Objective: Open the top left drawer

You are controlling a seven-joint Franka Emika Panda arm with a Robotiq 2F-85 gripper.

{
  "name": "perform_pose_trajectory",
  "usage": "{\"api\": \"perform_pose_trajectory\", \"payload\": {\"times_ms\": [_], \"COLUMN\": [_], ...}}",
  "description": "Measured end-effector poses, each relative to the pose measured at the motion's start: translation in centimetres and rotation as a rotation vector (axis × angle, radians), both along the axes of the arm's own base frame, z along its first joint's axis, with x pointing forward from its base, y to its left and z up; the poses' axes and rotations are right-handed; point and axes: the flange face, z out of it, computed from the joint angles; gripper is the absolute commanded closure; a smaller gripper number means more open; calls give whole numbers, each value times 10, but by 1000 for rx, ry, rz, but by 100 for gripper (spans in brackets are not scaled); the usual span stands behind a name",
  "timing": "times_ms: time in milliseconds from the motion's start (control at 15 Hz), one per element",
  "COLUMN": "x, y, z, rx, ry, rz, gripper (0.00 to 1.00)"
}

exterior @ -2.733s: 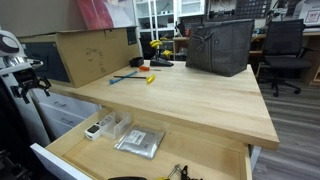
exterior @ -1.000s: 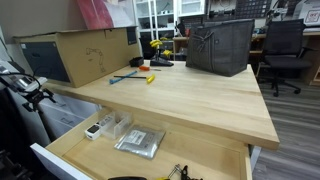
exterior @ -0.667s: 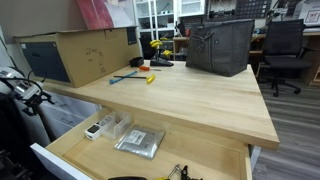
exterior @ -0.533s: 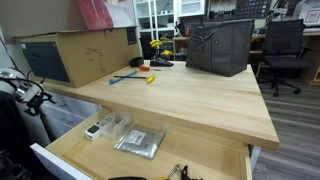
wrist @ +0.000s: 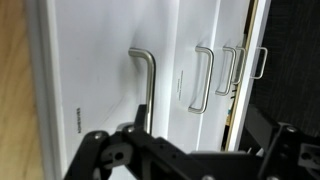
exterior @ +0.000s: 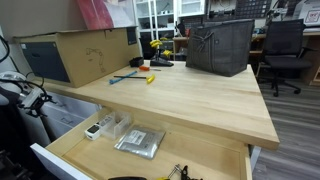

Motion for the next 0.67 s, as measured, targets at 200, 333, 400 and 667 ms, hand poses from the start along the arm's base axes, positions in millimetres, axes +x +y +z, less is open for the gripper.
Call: {"api": "perform_pose_trajectory", "payload": {"times_ms": [200, 333, 400, 667], "x": [7, 15, 18, 29], "y": [-4, -4, -3, 2], "z": [-12, -13, -14, -14], "rx": [12, 25, 30, 45], "ry": [21, 20, 18, 6], "rz": [-22, -35, -40, -47], "gripper": [0, 0, 0, 0]}}
